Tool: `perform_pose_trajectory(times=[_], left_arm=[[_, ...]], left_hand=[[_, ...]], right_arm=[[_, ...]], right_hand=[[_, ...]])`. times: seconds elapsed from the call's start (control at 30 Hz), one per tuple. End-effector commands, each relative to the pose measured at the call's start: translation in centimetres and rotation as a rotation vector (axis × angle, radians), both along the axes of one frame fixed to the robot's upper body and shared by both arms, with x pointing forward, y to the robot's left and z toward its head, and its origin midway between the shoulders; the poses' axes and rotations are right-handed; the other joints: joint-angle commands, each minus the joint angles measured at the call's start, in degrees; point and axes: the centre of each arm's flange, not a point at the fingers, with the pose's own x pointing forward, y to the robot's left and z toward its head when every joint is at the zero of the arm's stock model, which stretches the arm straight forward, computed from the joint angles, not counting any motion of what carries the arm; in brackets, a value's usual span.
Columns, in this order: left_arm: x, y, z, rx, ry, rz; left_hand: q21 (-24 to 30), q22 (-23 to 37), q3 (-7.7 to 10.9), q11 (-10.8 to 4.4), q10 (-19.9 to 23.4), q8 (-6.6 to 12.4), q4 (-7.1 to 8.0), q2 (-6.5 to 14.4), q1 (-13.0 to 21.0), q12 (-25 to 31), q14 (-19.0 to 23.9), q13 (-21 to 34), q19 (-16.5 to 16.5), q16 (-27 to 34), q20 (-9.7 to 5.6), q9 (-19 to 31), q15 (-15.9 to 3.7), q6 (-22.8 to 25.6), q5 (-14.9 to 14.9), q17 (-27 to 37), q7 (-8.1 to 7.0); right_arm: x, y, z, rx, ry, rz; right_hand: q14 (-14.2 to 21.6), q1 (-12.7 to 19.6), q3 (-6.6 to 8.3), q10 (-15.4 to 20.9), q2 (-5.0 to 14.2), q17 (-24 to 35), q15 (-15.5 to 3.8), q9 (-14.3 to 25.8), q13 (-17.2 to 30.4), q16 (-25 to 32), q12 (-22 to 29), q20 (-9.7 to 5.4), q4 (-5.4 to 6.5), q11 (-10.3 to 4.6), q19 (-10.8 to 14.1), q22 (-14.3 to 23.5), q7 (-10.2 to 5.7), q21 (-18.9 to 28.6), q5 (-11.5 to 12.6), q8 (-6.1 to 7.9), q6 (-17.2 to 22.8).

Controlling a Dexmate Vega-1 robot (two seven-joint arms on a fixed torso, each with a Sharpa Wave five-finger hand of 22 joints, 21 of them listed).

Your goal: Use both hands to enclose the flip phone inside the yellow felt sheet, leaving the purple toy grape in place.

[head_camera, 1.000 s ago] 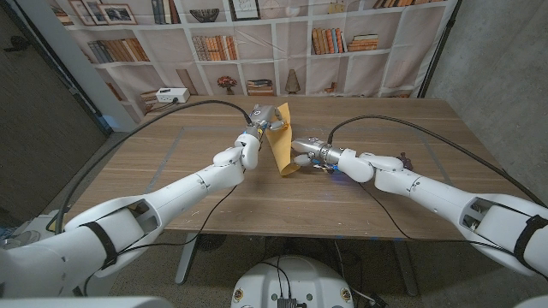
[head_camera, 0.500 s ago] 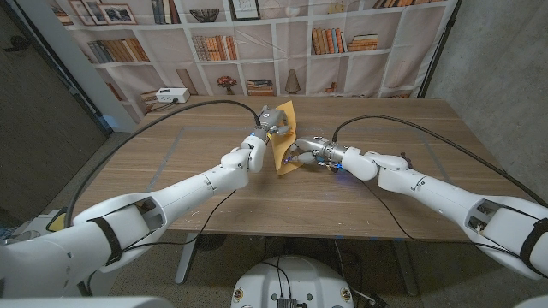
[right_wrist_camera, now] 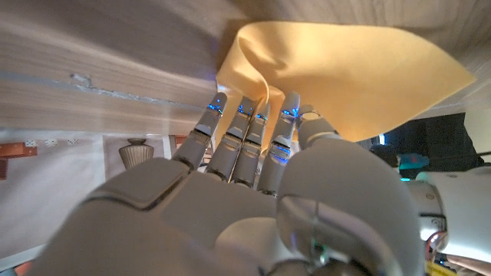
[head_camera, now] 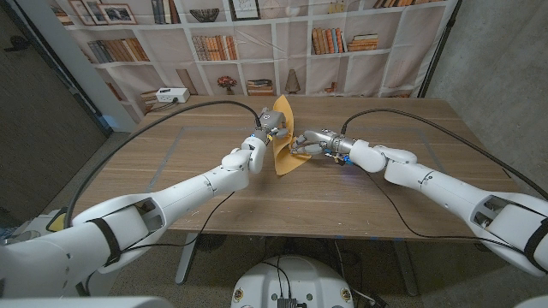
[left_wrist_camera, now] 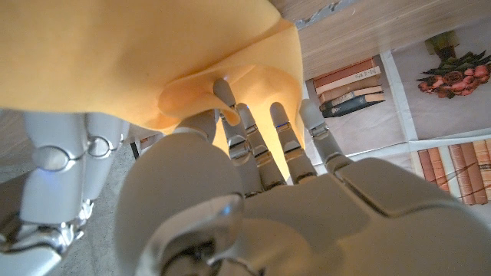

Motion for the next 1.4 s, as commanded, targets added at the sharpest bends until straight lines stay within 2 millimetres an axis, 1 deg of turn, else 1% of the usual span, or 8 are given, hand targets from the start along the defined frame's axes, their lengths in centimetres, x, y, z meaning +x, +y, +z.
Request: perform_pose_trajectory(times=[0.03,0.17,0.23,0.43,0.57,0.83,1.17,1.4], left_arm=[[0.2,0.3,-0.3,0.004,0.025,0.024],[0.3,0.0,-0.3,0.006,0.026,0.024],[0.3,-0.1,-0.3,0.005,0.026,0.023],[0.5,-0.2,-0.2,0.004,0.027,0.030],[0.8,-0.3,-0.3,0.005,0.037,0.031],[1.5,-0.3,-0.4,0.005,0.050,0.042],[1.8,-0.5,-0.3,0.009,0.049,0.045],[2.3,-0.5,-0.3,0.007,0.063,0.047]], left_hand=[[0.36,0.13,0.14,-0.33,0.76,-0.29,-0.11,0.13,0.81,0.43,0.99,0.02,0.20,0.14,-0.30,0.01,-6.43,1.84,0.06,-0.10,-1.11],[0.41,0.12,0.16,-0.55,1.43,-0.55,-0.06,0.20,0.96,0.76,1.78,0.00,0.41,0.23,-0.45,-0.15,-6.65,1.85,0.06,-0.32,-0.98],[0.48,0.10,0.17,-0.83,1.67,-0.71,0.03,0.15,0.90,0.78,2.53,-0.19,0.73,0.24,-0.47,-0.26,-6.73,1.86,0.05,-0.60,-0.97],[0.62,0.01,0.49,-1.38,3.51,-1.27,-0.07,0.37,1.40,1.12,4.60,-0.94,1.85,0.41,-0.88,-0.55,-7.33,1.89,0.11,-1.24,-0.22],[0.61,-0.05,0.39,-1.47,3.75,-1.52,-0.05,0.48,1.60,1.08,4.96,-1.19,2.19,0.71,-0.98,-0.66,-7.67,1.93,0.10,-1.09,0.03],[0.48,-0.13,0.46,-1.58,4.35,-2.00,0.04,0.64,1.82,1.27,5.39,-1.33,2.39,0.72,-1.04,-0.81,-7.82,1.83,0.11,-1.13,0.13],[0.35,-0.19,0.45,-1.55,4.56,-2.34,0.08,0.56,1.94,1.47,5.69,-1.22,2.60,0.71,-1.09,-0.93,-7.99,2.04,0.10,-1.03,0.23],[0.24,-0.21,0.47,-1.54,4.50,-2.64,0.17,0.59,1.95,1.51,5.72,-1.15,2.67,0.60,-1.02,-1.00,-7.91,2.14,0.10,-0.98,0.18]], right_arm=[[-1.4,-2.2,2.1,0.156,-0.047,0.057],[-1.9,-2.7,2.4,0.215,-0.076,0.089],[-2.1,-3.0,2.6,0.237,-0.097,0.093],[-2.8,-4.1,3.2,0.353,-0.158,0.098],[-3.2,-4.8,3.7,0.416,-0.194,0.104],[-3.8,-5.6,4.3,0.487,-0.245,0.121],[-4.4,-6.7,5.5,0.552,-0.314,0.107],[-5.3,-7.4,6.4,0.581,-0.386,0.099]], right_hand=[[1.32,-0.87,0.19,0.95,0.18,-0.06,-2.08,0.03,0.30,0.75,0.74,-0.15,0.48,0.83,1.23,0.06,0.93,0.53,0.08,0.16,0.43],[2.67,-1.72,0.47,2.12,0.21,-0.25,-1.87,0.06,0.46,1.17,1.22,-0.46,0.53,0.92,1.90,0.03,1.43,0.77,0.10,0.47,1.41],[3.09,-2.03,0.61,2.54,0.23,-0.33,-1.68,0.07,0.52,1.28,1.38,-0.18,0.52,1.02,2.47,0.03,1.48,0.99,0.11,0.57,1.74],[4.18,-2.75,0.94,3.64,0.18,-0.52,-1.84,0.10,0.68,1.56,1.81,-0.27,0.45,1.38,3.26,0.00,1.80,1.29,0.15,0.89,2.79],[4.17,-3.11,1.05,3.51,0.24,-0.57,-1.87,0.11,0.74,1.51,1.74,-0.46,0.50,1.17,3.52,0.00,1.82,1.38,0.16,0.82,2.72],[4.07,-3.87,1.14,3.24,0.20,-0.64,-1.89,0.12,0.85,1.40,1.62,-0.50,0.64,1.30,3.65,-0.01,1.68,1.43,0.14,0.64,2.44],[3.80,-5.14,1.17,3.02,0.03,-0.73,-2.02,0.14,1.01,1.22,1.51,-0.49,0.89,1.32,3.60,-0.02,1.54,1.40,0.12,0.36,1.93],[3.74,-5.75,1.24,3.02,-0.09,-0.79,-2.13,0.16,1.10,1.14,1.50,-0.50,0.93,1.18,3.58,-0.03,1.38,1.38,0.14,0.34,1.97]])
